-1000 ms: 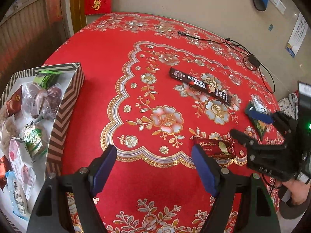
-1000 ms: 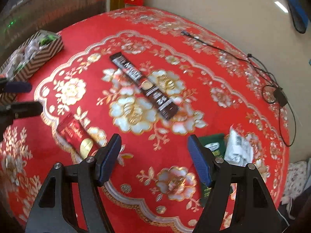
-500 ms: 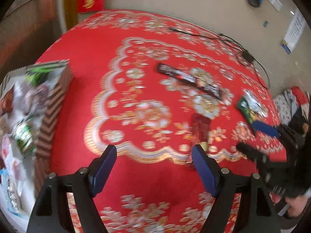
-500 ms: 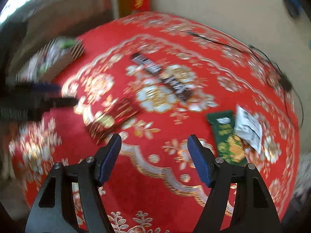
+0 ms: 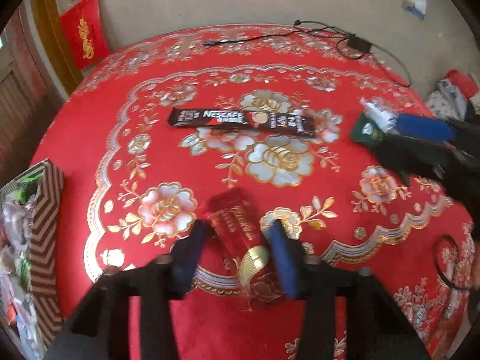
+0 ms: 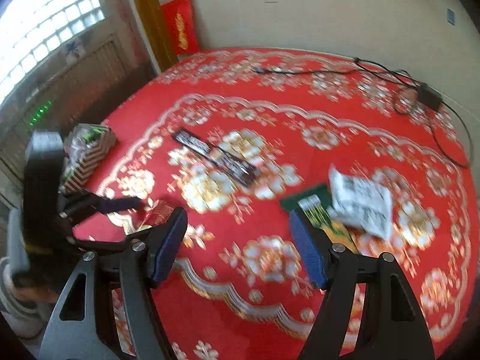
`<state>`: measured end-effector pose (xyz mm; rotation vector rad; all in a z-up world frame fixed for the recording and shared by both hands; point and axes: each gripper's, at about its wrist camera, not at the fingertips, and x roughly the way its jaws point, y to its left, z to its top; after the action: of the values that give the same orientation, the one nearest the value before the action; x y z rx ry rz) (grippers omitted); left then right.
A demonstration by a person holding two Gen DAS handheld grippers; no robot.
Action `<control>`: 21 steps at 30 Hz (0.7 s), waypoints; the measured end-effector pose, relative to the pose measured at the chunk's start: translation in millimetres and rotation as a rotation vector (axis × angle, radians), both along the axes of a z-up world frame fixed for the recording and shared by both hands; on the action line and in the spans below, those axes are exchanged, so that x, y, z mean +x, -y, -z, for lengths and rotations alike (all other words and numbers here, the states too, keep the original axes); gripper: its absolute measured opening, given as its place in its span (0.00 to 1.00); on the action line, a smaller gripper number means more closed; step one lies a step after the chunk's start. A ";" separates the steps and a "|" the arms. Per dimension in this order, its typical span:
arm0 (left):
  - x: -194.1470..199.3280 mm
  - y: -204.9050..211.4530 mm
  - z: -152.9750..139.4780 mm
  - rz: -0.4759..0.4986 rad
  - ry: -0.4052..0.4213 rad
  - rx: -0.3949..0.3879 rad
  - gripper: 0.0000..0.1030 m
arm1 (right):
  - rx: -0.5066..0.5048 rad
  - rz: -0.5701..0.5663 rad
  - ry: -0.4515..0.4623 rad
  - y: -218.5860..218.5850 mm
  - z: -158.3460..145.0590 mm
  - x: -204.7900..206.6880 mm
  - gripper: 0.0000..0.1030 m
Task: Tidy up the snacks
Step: 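Grasp the red chocolate bar with the left tool while the right tool grasps the Nescafe stick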
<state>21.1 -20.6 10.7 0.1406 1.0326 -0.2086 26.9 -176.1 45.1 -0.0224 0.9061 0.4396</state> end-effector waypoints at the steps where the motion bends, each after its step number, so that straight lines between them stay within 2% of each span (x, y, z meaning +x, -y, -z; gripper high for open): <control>1: 0.8 -3.6 -0.6 0.000 0.001 0.000 0.29 | 0.009 -0.018 0.006 -3.1 -0.9 6.2 0.69; 4: -1.5 -16.1 -2.2 0.001 -0.001 -0.030 0.29 | -0.013 -0.089 0.023 -19.3 2.6 28.8 0.69; 6: -5.0 -24.3 -2.8 -0.015 0.003 -0.015 0.29 | -0.063 -0.161 0.018 -36.9 9.7 43.4 0.69; 10: -9.5 -45.5 -5.1 -0.056 -0.004 -0.033 0.29 | -0.202 -0.265 0.014 -70.8 23.8 67.1 0.69; 13: -10.9 -61.2 -7.7 -0.094 -0.002 -0.050 0.29 | -0.264 -0.354 0.027 -88.8 32.8 81.1 0.69; 16: -11.6 -73.5 -8.3 -0.116 -0.006 -0.063 0.29 | -0.323 -0.407 -0.006 -101.9 46.4 96.6 0.69; 19: -10.2 -79.8 -6.6 -0.128 -0.011 -0.067 0.29 | -0.290 -0.418 -0.033 -102.8 48.4 108.7 0.69; 21: -9.2 -81.6 -4.8 -0.131 -0.016 -0.072 0.29 | -0.224 -0.405 -0.059 -98.3 47.5 116.2 0.66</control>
<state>11.9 61.1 15.5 0.0056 1.0450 -0.1276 143.1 -77.8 -2.4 -0.4052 1.0078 0.7151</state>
